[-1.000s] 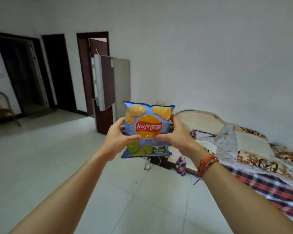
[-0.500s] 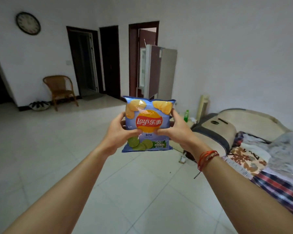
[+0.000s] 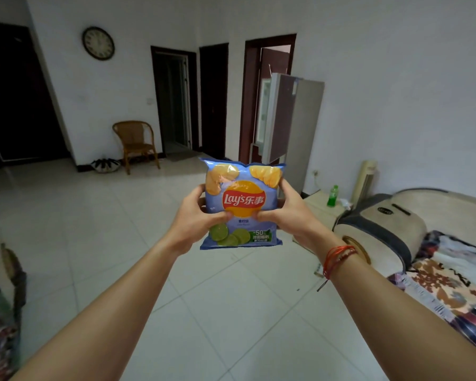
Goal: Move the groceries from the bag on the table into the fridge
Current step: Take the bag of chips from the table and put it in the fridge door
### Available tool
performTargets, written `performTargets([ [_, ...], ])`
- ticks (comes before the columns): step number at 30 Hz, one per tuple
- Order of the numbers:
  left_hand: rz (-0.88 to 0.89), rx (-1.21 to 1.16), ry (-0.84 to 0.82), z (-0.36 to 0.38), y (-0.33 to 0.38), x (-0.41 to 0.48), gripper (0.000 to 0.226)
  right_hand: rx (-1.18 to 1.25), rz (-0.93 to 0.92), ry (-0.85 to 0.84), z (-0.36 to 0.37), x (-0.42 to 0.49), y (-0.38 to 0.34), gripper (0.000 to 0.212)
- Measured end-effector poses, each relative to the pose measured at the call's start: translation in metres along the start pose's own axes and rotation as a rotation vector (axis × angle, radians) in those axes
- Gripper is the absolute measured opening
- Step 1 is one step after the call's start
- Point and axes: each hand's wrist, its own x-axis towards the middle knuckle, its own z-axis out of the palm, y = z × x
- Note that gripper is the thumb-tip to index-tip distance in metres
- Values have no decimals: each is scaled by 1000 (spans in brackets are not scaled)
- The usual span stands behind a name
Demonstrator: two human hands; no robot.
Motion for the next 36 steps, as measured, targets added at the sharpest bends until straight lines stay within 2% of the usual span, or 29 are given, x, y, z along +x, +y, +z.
performTargets([
  [8,-5,-1,24,20,0,12,54,-4,-3,-39,-22,15,4,74],
  [17,5,5,52,29,-2,32,56,4,-22,-69,-35,39,12,80],
  [21,0,-13,79,23,-11,48,52,43,1,-102,-35,63,19,72],
  [29,-12,-35,97,-8,-52,127,49,28,93,-150,-17,155,54,46],
  [36,-4,-35,99,-53,-90,251,51,16,76,-134,1,284,72,38],
])
